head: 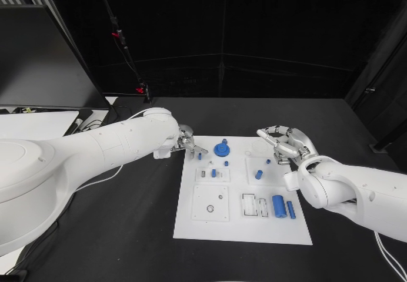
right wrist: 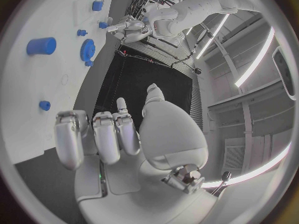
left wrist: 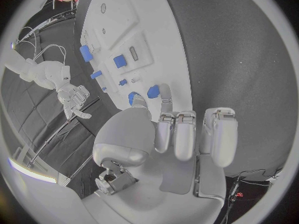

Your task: Assemble the parts on the task board

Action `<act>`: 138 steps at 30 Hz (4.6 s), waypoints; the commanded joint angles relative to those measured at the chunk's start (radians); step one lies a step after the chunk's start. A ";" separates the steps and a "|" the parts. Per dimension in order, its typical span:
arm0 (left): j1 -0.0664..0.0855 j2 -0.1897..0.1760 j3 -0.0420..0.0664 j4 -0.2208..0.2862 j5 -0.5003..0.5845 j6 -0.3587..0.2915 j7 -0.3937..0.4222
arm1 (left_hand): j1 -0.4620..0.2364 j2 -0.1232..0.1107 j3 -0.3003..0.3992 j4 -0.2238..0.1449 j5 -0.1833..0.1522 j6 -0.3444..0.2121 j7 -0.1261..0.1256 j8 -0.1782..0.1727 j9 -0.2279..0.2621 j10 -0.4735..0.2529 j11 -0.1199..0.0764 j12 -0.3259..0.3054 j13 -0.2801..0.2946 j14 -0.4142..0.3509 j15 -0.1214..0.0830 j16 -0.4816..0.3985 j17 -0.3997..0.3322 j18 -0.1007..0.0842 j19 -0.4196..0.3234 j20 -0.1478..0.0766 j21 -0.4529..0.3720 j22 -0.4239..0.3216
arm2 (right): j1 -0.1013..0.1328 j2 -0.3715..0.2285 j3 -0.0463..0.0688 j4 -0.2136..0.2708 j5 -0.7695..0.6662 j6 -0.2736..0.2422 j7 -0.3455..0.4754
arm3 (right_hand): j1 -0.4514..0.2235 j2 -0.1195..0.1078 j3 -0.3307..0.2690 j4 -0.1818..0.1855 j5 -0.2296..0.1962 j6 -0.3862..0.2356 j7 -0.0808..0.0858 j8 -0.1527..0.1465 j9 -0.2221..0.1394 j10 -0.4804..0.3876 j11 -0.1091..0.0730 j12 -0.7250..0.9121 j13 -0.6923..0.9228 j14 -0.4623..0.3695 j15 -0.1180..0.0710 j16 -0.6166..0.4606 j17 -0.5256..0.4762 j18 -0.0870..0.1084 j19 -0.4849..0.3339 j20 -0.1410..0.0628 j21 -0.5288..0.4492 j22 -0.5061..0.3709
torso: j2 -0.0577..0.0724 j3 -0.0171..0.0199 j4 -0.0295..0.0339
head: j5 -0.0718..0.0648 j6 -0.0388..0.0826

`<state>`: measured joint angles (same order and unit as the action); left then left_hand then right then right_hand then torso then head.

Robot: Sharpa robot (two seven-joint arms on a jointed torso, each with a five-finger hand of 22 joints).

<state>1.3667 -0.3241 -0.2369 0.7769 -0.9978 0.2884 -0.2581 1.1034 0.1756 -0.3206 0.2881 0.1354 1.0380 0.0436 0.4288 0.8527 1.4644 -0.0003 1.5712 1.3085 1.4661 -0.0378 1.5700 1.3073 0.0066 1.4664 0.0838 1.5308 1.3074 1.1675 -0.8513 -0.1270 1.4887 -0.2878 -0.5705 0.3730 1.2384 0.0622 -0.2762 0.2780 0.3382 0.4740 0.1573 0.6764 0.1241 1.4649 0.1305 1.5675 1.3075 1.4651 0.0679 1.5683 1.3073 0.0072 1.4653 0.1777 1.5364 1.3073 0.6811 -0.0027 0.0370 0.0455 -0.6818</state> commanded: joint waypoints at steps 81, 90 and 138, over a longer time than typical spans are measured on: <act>-0.010 0.044 0.001 -0.038 -0.006 -0.014 0.004 | 0.162 0.068 0.034 0.001 0.132 -0.028 -0.001 -0.037 0.048 0.106 -0.008 0.000 0.262 0.105 -0.003 0.001 0.263 0.008 0.054 -0.004 0.003 0.245 | 0.002 0.005 0.001 0.001 0.001 -0.002 -0.004 | 0.001 0.010 -0.001 0.006 0.007 0.009 0.054 0.001 -0.004 0.106 0.005 0.003 0.263 0.106 0.008 0.002 0.263 0.008 0.061 0.008 -0.006 0.241 | 0.000 0.0008 0.0013 | -0.019 -0.011; -0.011 0.045 0.001 -0.037 -0.006 -0.018 0.008 | 0.184 0.072 0.041 0.001 0.142 -0.029 -0.003 -0.039 0.053 0.106 -0.009 0.000 0.262 0.105 -0.004 0.001 0.263 0.008 0.055 -0.005 0.004 0.245 | 0.002 0.005 0.001 0.001 0.001 -0.003 -0.004 | 0.001 0.010 -0.001 0.006 0.007 0.009 0.054 0.001 -0.004 0.106 0.005 0.003 0.263 0.106 0.008 0.002 0.263 0.008 0.061 0.008 -0.006 0.241 | 0.000 0.0007 0.0012 | -0.021 -0.013; -0.013 0.030 0.001 -0.021 -0.005 -0.044 0.028 | 0.381 -0.054 0.517 0.005 0.232 -0.017 0.005 -0.089 0.106 0.106 -0.003 0.000 0.262 0.105 0.000 0.001 0.263 0.006 0.061 -0.002 0.009 0.247 | 0.002 0.001 0.001 0.000 0.001 -0.002 -0.008 | 0.001 0.010 -0.001 0.006 0.008 0.010 0.054 0.001 -0.005 0.106 0.006 0.003 0.263 0.106 0.009 0.002 0.263 0.008 0.061 0.009 -0.007 0.241 | -0.001 0.0012 0.0026 | -0.023 -0.011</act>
<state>1.3526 -0.2899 -0.2366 0.7499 -1.0016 0.2637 -0.2462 1.4297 0.0622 0.1296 0.3385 0.3630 1.0077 0.0532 0.3415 0.9581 1.4615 -0.0034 1.5759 1.3074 1.4664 -0.0413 1.5700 1.3073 0.0066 1.4664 0.0838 1.5347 1.3074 1.1676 -0.8493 -0.1270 1.4876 -0.2877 -0.5706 0.3622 1.2384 0.0622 -0.2762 0.2780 0.3421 0.4774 0.1607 0.6764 0.1200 1.4649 0.1305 1.5675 1.3075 1.4651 0.0679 1.5684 1.3073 0.0071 1.4653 0.1777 1.5364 1.3073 0.6808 -0.0021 0.0382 0.0232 -0.6924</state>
